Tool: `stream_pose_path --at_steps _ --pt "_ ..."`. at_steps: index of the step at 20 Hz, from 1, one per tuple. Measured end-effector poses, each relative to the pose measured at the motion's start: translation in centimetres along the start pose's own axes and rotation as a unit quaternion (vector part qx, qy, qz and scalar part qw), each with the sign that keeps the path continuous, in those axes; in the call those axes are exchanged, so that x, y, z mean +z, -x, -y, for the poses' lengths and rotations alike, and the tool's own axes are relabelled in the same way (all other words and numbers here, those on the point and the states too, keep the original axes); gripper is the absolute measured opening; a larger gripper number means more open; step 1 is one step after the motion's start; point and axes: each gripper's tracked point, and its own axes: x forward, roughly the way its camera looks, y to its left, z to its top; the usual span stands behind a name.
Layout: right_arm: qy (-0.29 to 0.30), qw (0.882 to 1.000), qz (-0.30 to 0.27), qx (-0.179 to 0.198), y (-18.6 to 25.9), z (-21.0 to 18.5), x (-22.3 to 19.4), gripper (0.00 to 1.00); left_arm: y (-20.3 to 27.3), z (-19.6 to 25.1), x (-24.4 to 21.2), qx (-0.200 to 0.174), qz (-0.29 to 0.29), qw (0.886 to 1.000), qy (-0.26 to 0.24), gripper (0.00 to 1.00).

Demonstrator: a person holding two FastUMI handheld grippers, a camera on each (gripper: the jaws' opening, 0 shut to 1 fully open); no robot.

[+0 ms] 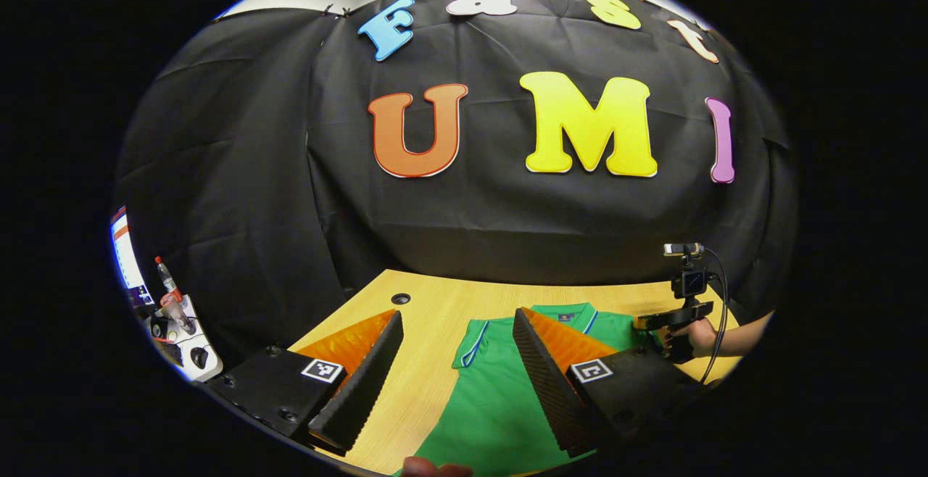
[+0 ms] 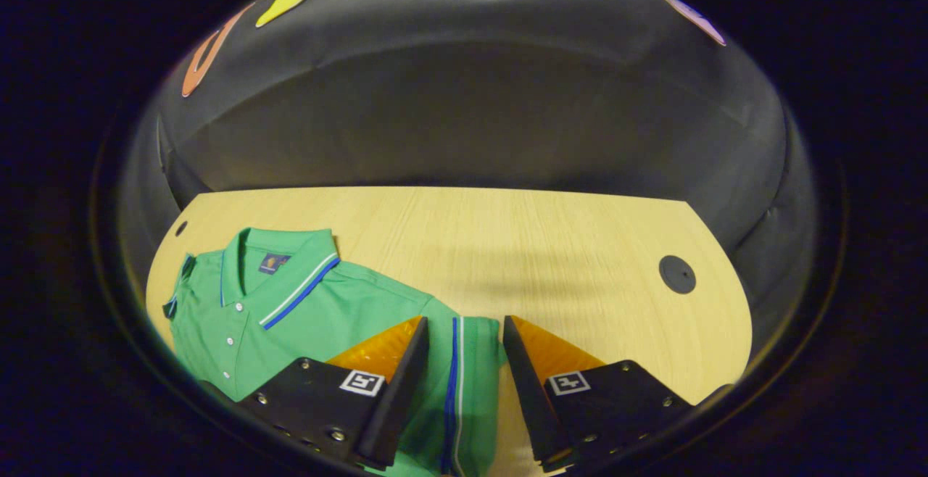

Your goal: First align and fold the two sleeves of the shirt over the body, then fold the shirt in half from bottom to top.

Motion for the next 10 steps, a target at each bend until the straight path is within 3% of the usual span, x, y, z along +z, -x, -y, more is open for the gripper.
stream_pose_path --at_steps 2,4,5,7,9,10 --pt "-0.004 1.000 -0.002 0.005 -0.2 0.1 -0.1 0.66 -0.1 0.3 -0.3 -0.003 -0.003 1.000 0.002 0.98" --pt "-0.009 1.000 -0.005 0.016 0.1 0.1 -0.1 0.51 -0.2 0.8 -0.7 -0.008 -0.009 1.000 0.002 0.98" --pt "-0.007 1.000 -0.003 0.017 -0.1 0.3 -0.1 0.51 -0.1 1.0 -0.9 -0.010 -0.012 1.000 0.002 0.98" --pt "-0.017 0.999 -0.009 0.029 0.3 0.1 -0.1 0.31 0.0 1.3 -1.0 -0.013 -0.013 1.000 0.001 0.98" --pt "-0.023 0.999 -0.009 0.034 0.3 0.2 0.0 0.30 0.2 1.4 -1.0 -0.015 -0.013 1.000 -0.001 0.98" --pt "-0.031 0.999 -0.009 0.033 0.4 0.3 0.0 0.20 0.4 1.4 -1.0 -0.016 -0.013 1.000 -0.002 0.98"
